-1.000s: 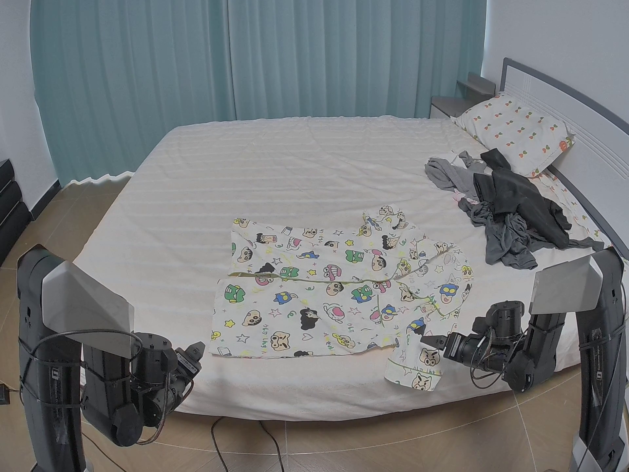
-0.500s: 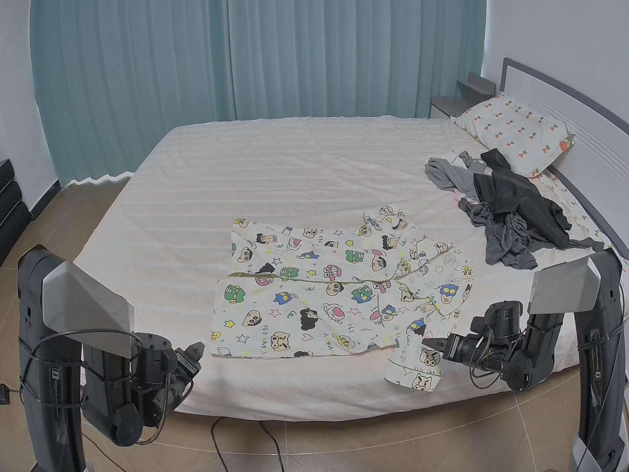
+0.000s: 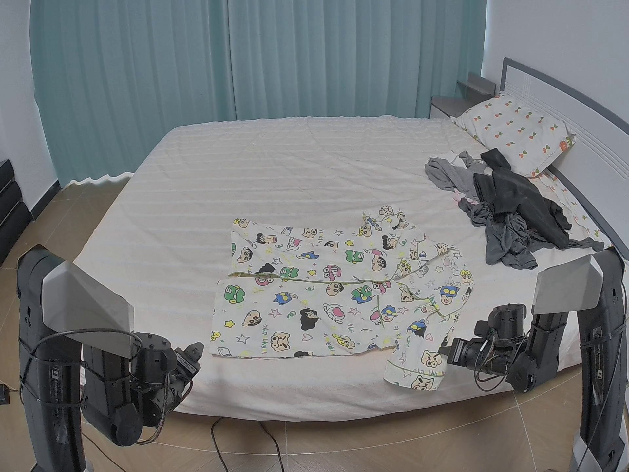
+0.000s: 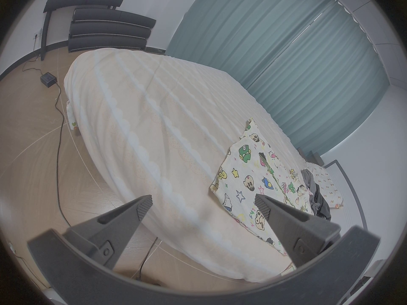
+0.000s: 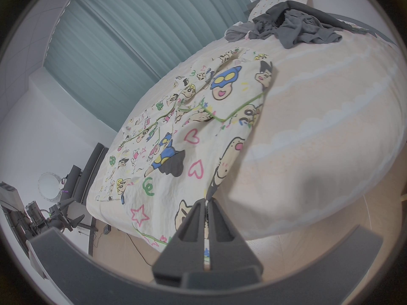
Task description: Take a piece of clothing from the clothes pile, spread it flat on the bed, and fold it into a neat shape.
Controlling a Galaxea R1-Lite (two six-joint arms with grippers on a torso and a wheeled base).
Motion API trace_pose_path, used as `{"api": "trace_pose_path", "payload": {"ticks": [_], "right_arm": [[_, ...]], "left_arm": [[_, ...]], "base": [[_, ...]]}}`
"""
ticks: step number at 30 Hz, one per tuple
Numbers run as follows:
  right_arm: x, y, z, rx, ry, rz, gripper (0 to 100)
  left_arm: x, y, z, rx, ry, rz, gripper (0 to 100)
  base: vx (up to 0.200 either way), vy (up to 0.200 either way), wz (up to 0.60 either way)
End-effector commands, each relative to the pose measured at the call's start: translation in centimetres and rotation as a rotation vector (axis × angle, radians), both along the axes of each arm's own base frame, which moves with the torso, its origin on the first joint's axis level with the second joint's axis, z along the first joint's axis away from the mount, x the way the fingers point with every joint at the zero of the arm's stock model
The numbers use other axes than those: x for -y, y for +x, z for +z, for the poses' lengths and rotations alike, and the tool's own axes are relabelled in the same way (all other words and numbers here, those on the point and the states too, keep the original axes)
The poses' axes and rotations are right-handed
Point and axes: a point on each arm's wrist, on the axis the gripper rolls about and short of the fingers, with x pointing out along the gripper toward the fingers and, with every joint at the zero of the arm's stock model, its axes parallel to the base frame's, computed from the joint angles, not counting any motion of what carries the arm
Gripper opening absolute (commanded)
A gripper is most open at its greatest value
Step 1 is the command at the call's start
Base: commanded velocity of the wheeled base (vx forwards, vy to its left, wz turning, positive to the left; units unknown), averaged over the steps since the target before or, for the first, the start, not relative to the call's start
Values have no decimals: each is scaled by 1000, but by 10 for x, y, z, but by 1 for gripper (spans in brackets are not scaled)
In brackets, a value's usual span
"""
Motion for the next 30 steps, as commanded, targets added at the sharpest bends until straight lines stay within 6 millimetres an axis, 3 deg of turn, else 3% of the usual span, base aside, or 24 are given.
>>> {"api": "trace_pose_path", "payload": {"ticks": [1, 17, 30], "right_arm": [[16, -4, 11, 9, 6, -41, 0], [38, -17, 13, -34, -5, -77, 0], [38, -26, 12, -86, -60, -33, 0]], "left_arm": [[1, 0, 1, 14, -4, -3, 100], [1, 0, 1, 11, -4, -6, 100], [1, -1, 0, 6, -5, -10, 100]], "base": [[0, 0, 0], [0, 0, 0], [0, 0, 0]]}}
